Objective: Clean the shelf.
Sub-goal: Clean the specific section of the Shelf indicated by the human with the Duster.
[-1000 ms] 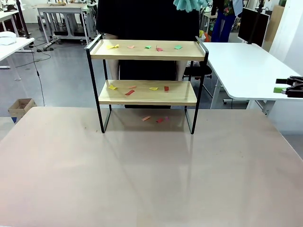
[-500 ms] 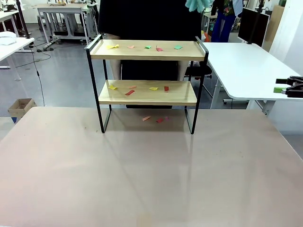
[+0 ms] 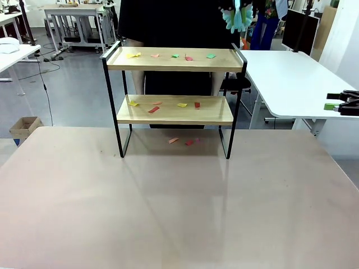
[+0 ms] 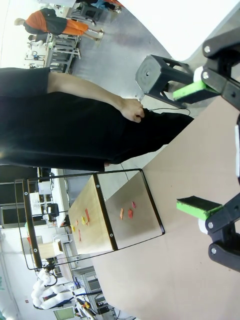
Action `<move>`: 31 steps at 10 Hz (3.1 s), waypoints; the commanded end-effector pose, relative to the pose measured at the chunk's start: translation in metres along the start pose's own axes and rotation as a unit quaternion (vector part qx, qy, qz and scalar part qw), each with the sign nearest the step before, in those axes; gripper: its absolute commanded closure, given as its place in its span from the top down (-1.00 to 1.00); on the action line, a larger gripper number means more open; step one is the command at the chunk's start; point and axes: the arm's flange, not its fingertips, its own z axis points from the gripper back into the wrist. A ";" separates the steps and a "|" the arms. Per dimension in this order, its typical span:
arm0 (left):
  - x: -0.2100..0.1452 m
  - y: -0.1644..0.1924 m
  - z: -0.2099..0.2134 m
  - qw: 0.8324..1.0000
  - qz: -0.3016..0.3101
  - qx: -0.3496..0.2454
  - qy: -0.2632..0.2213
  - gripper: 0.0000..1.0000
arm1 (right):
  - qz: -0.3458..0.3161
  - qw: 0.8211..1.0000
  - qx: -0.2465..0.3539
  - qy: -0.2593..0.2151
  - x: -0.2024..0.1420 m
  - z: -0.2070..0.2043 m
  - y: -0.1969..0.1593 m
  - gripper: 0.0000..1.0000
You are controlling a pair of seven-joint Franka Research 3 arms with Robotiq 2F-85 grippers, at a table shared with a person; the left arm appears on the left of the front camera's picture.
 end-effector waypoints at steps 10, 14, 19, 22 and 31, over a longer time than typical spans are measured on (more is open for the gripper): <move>-0.027 -0.003 -0.067 0.996 0.064 0.032 0.048 -0.74 | 0.002 1.000 0.001 -0.001 0.002 -0.002 0.000 1.00; -0.024 0.000 -0.071 0.994 0.076 0.031 0.068 -0.74 | 0.002 1.000 0.001 -0.001 0.002 -0.002 0.000 1.00; -0.023 -0.003 -0.076 0.995 0.066 0.032 0.065 -0.74 | 0.002 1.000 0.001 -0.001 0.002 -0.002 0.000 1.00; -0.009 0.016 -0.071 0.991 0.069 0.059 0.095 -0.74 | 0.002 1.000 0.001 -0.001 0.002 -0.002 0.000 1.00; 0.015 0.138 -0.040 0.981 0.066 0.138 0.121 -0.74 | 0.002 1.000 0.001 -0.001 0.002 -0.002 0.000 1.00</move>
